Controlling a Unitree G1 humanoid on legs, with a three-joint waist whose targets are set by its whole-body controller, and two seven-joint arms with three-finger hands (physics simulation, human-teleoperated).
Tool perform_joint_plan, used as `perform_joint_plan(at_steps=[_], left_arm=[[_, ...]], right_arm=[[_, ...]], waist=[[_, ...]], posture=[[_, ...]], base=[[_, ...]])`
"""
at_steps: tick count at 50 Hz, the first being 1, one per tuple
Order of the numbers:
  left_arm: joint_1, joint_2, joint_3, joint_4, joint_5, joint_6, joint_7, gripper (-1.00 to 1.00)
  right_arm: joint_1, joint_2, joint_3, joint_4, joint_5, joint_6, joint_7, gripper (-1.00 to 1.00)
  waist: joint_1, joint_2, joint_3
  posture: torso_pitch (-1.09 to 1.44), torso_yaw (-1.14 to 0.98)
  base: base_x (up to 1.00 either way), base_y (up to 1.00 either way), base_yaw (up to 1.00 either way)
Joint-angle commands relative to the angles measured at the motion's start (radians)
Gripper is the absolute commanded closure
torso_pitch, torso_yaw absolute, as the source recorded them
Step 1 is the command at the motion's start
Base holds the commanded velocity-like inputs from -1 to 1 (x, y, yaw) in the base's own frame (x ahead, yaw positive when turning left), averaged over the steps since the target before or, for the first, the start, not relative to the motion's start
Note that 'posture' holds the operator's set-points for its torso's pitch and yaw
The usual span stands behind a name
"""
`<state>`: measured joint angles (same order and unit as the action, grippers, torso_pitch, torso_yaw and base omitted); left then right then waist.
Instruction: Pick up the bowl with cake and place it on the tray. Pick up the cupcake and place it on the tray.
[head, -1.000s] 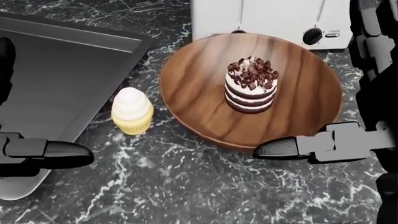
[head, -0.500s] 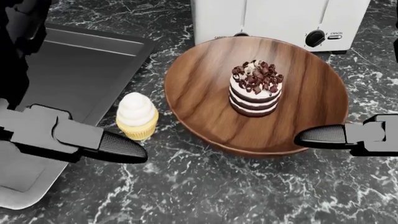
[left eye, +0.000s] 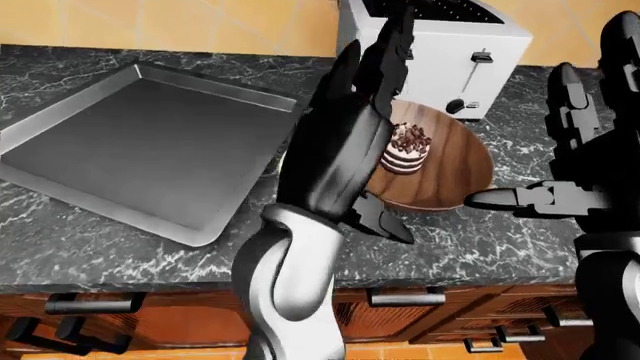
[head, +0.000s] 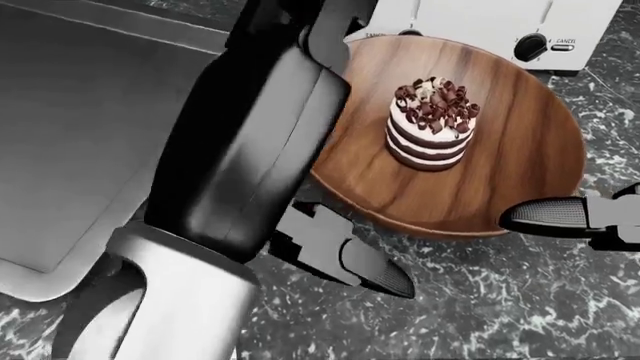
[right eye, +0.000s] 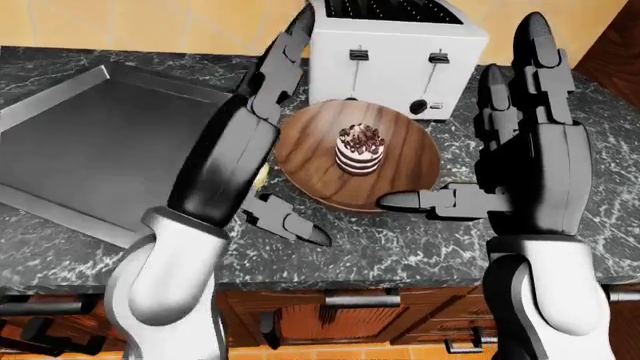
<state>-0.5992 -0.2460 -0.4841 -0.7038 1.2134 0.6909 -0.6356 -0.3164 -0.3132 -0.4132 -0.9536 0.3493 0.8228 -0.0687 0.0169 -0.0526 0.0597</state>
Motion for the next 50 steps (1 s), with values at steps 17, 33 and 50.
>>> perform_joint_plan(at_steps=[17,33,50], left_arm=[[0.190,-0.179,0.036,0.165,0.172,-0.636,0.118,-1.00],[0.179,-0.131,0.074,0.324,0.145,-0.678,0.221,-1.00],[0.174,-0.108,0.091,0.444,0.133,-0.701,0.287,0.00]], right_arm=[[-0.007,-0.028,-0.029,-0.024,0.045,-0.034,-0.027,-1.00],[0.005,-0.024,-0.028,-0.021,0.045,-0.048,-0.028,-1.00],[0.002,-0.023,-0.024,-0.023,0.048,-0.044,-0.035,-1.00]], waist=[[0.007,-0.029,-0.042],[0.012,-0.028,-0.041],[0.010,-0.028,-0.041]], posture=[[0.00,0.00],[0.00,0.00],[0.00,0.00]], base=[[0.00,0.00,0.00],[0.00,0.00,0.00],[0.00,0.00,0.00]])
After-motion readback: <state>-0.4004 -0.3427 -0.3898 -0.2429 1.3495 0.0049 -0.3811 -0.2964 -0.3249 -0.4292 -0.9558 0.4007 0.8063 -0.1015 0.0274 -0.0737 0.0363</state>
